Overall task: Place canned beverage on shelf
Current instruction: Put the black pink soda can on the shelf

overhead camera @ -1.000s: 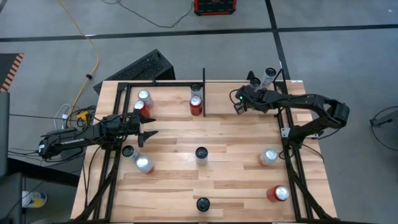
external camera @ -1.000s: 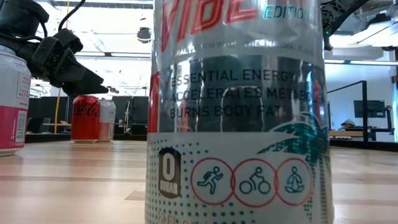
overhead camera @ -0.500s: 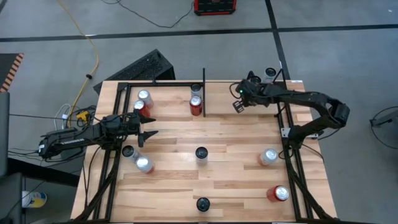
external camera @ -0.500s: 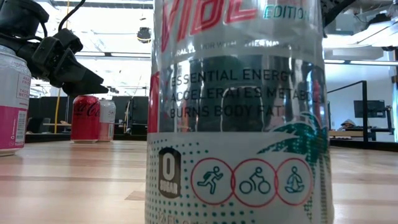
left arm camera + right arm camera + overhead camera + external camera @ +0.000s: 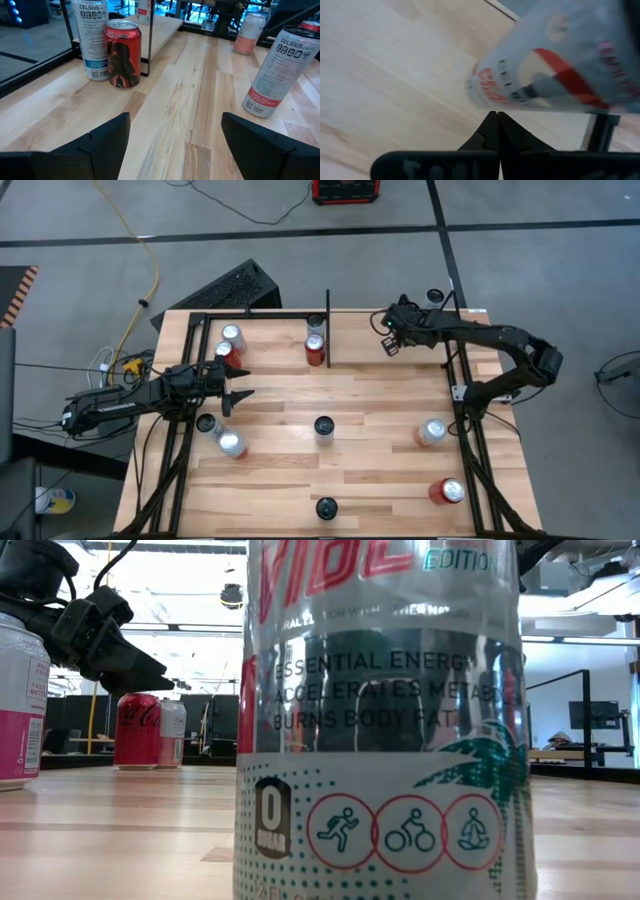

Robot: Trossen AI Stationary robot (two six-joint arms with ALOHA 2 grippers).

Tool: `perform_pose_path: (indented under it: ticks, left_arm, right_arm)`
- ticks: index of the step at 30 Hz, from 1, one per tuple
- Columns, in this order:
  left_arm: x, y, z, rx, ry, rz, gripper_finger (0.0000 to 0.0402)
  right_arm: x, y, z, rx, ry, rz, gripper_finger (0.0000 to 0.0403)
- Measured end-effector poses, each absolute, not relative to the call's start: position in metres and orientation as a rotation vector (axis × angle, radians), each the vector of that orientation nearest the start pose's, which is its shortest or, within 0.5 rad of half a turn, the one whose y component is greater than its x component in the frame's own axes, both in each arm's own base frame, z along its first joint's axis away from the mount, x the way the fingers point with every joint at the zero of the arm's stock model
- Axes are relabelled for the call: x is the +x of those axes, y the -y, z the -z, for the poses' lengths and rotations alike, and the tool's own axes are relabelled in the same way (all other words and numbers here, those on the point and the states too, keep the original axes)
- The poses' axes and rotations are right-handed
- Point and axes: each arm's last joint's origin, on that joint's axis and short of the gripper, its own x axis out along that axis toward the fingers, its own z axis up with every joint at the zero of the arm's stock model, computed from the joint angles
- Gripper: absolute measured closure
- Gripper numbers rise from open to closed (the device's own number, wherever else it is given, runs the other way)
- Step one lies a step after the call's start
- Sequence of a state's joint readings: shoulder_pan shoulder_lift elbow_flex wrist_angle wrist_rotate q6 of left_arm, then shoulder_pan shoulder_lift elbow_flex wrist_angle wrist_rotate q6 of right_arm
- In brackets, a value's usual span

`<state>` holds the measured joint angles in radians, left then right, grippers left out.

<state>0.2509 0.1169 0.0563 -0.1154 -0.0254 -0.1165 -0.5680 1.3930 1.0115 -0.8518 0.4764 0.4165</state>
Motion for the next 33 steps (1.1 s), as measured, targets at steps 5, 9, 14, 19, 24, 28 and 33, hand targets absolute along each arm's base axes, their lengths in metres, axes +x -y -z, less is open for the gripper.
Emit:
perform_pose_path:
  ticks: [5,9,14,19,24,28,33]
  left_arm:
    - [0.098,-0.026,-0.162,-0.135,-0.159,-0.286,0.0102]
    - [0.098,-0.026,-0.162,-0.135,-0.159,-0.286,0.0102]
    - [0.098,-0.026,-0.162,-0.135,-0.159,-0.286,0.0102]
    - [0.098,-0.026,-0.162,-0.135,-0.16,-0.285,0.0102]
    - [0.098,-0.026,-0.162,-0.135,-0.159,-0.285,0.0102]
    - [0.098,-0.026,-0.162,-0.135,-0.16,-0.285,0.0102]
    - [0.098,-0.026,-0.162,-0.135,-0.159,-0.286,0.0102]
  right_arm:
    - [0.204,0.152,-0.24,0.388,-1.08,1.177,0.0387]
    - [0.203,0.154,-0.24,0.369,-1.076,1.208,0.0387]
    - [0.205,0.156,-0.241,0.347,-1.045,1.214,0.0387]
    - [0.207,0.16,-0.243,0.346,-1.003,1.218,0.0387]
    - [0.205,0.162,-0.242,0.351,-1.011,1.228,0.0387]
    - [0.203,0.164,-0.242,0.354,-1.016,1.236,0.0387]
    - [0.202,0.165,-0.243,0.332,-1.018,1.249,0.0387]
